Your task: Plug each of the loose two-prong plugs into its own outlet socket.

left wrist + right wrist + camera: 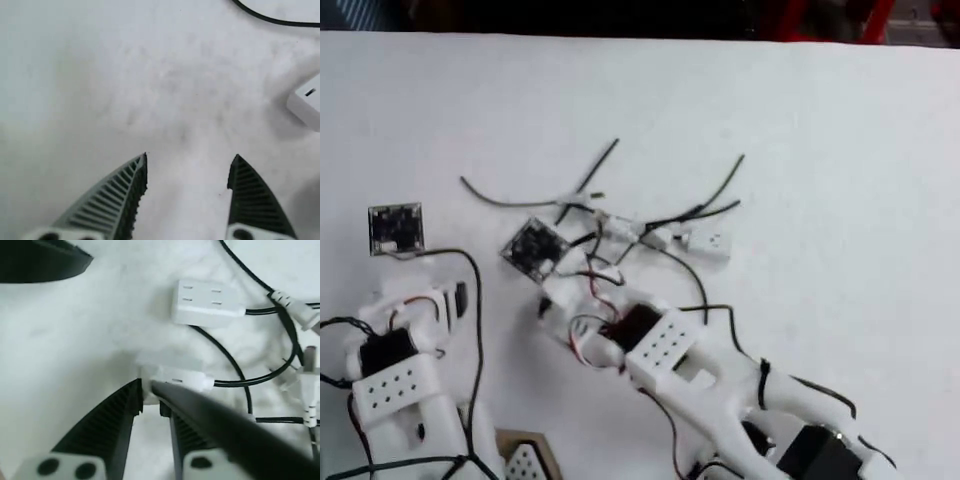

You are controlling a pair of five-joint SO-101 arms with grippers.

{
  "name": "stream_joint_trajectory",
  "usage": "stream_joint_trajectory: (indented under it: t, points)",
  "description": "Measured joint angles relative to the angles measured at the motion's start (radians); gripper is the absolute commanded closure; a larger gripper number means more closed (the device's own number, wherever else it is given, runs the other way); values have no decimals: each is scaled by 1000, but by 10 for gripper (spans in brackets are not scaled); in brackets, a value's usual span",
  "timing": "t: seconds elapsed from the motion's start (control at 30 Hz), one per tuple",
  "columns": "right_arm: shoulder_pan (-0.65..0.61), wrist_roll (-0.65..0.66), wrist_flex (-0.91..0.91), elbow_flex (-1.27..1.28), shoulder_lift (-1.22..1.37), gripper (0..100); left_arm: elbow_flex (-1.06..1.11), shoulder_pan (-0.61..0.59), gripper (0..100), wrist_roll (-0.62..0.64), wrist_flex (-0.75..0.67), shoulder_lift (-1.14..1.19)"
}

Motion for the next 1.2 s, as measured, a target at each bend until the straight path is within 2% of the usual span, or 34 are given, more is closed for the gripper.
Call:
stream_joint_trajectory:
  t: [0.83, 1.07, 1.2]
  points:
    - [17, -5, -72, -75, 138, 981, 3, 0, 740, 0, 0, 0]
    - [17, -5, 63, -141, 130, 981, 3, 0, 740, 0, 0, -3]
    - [17, -5, 181, -143, 21, 981, 3, 0, 740, 0, 0, -3]
